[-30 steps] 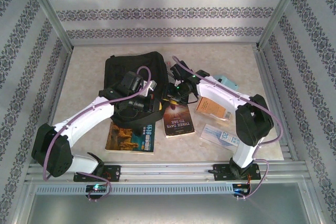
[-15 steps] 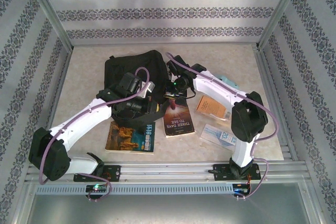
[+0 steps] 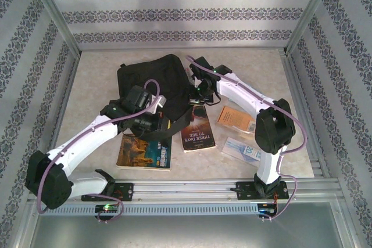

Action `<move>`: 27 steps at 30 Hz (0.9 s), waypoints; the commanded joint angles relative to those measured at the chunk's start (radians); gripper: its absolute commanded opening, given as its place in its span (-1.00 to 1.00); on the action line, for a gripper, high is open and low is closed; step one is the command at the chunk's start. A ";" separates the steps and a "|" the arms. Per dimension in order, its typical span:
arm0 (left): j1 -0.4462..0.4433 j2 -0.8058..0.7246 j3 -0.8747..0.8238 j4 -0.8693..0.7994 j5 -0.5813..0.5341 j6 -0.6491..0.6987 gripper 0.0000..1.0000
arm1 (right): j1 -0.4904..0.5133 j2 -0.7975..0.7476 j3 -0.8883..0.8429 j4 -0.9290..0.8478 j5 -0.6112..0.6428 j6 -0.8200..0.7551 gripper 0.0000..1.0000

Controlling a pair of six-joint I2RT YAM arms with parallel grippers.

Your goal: Pack the student bag

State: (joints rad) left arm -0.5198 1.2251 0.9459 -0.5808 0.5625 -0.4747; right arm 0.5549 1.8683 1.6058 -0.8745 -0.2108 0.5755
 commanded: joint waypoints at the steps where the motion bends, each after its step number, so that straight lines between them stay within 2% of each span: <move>1: 0.023 -0.042 -0.018 -0.077 0.030 0.006 -1.00 | -0.045 0.008 0.037 -0.039 0.170 -0.039 -1.00; 12: 0.038 -0.097 -0.058 -0.091 0.007 -0.004 -1.00 | -0.116 0.058 0.107 -0.050 0.245 -0.029 -0.98; 14: 0.039 -0.095 -0.057 -0.086 0.002 -0.005 -1.00 | -0.116 0.061 0.113 -0.043 0.229 -0.028 -0.89; 17: 0.038 -0.076 -0.051 -0.039 0.009 -0.018 -1.00 | -0.106 0.040 0.106 -0.028 0.179 -0.011 -0.45; 20: 0.038 -0.023 -0.010 0.015 0.047 -0.045 -1.00 | -0.097 -0.015 0.069 -0.011 0.130 0.048 -0.15; 24: 0.027 0.040 0.059 0.056 0.091 -0.062 -1.00 | -0.102 -0.119 -0.009 -0.018 0.101 0.192 -0.07; 27: 0.015 0.075 0.106 0.060 0.088 -0.056 -1.00 | -0.099 -0.210 -0.101 -0.041 0.123 0.325 -0.17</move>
State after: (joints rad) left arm -0.4919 1.2839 0.9886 -0.5819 0.6205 -0.5201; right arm 0.4599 1.7546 1.5639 -0.8867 -0.0940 0.7410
